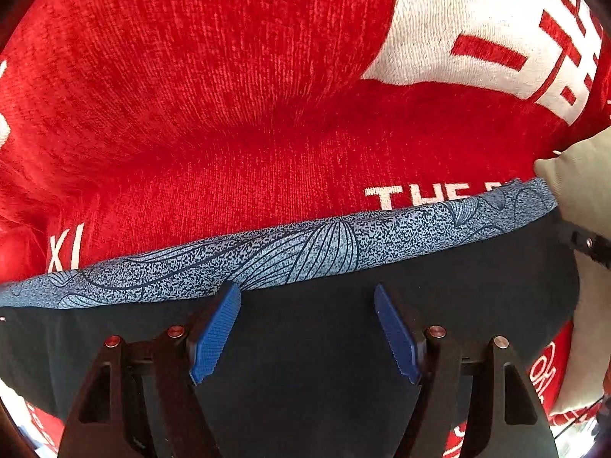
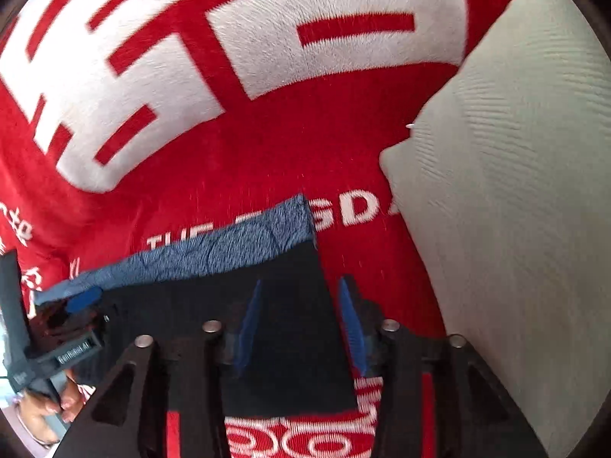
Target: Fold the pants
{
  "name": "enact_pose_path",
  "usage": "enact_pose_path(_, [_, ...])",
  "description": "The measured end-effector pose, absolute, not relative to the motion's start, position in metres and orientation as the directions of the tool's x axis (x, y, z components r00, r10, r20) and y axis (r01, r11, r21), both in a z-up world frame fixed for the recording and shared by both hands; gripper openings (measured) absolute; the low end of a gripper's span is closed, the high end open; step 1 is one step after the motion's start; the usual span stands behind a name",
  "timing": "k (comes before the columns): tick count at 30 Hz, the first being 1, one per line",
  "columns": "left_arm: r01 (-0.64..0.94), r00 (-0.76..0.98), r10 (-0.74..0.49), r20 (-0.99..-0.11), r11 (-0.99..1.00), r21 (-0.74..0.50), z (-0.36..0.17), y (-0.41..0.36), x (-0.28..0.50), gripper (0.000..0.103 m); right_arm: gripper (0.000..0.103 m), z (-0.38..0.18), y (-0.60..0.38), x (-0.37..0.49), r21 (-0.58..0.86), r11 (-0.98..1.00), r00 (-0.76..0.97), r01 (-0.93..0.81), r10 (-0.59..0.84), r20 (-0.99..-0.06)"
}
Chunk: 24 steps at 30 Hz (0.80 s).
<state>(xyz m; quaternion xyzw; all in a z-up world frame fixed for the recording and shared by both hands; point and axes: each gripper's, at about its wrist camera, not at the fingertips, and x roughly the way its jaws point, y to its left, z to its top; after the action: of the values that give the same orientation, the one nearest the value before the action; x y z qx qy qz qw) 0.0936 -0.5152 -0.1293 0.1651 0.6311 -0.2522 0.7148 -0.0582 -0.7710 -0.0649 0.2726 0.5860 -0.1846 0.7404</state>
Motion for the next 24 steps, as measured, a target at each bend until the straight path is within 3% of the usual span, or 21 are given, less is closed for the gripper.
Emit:
enact_pose_path(2, [0.573,0.086,-0.148,-0.985,0.816,-0.073,-0.129,-0.515,0.092,0.073,0.049,-0.074,-0.777,-0.052,0.22,0.776,0.246,0.59,0.087,-0.965])
enact_pose_path(5, [0.561,0.095,-0.143,-0.985,0.825,-0.066,-0.129,-0.514,0.091,0.073,0.019,-0.079,-0.776,-0.044,0.201,0.809,0.234,0.552,0.081,-0.969])
enact_pose_path(6, [0.557,0.097,-0.141,-0.985,0.828,-0.064,-0.13,-0.515,0.091,0.073,0.018,-0.078,-0.777,-0.043,0.188,0.818,0.233,0.543,0.069,-0.97])
enact_pose_path(10, [0.548,0.111,-0.119,-0.987,0.836,-0.039,-0.137,-0.518,0.097,0.075,0.019,-0.09,-0.792,-0.045,0.218,0.784,0.221,0.582,0.106,-0.97])
enact_pose_path(12, [0.544,0.112,-0.105,-0.988,0.839,-0.028,-0.138,-0.526,0.094,0.074,0.032,-0.086,-0.794,-0.049,0.212,0.767,0.215,0.605,0.099,-0.972])
enact_pose_path(13, [0.543,0.108,-0.105,-0.989,0.839,-0.03,-0.135,-0.527,0.093,0.074,0.034,-0.08,-0.794,-0.053,0.197,0.765,0.212,0.613,0.081,-0.974])
enact_pose_path(17, [0.539,0.094,-0.118,-0.989,0.841,-0.049,-0.126,-0.523,0.086,0.075,0.034,-0.049,-0.781,-0.077,0.167,0.784,0.25,0.598,0.015,-0.968])
enact_pose_path(24, [0.523,0.125,-0.104,-0.987,0.852,-0.023,-0.12,-0.508,0.079,0.075,0.034,-0.051,-0.729,-0.092,0.239,0.829,0.266,0.505,0.114,-0.957])
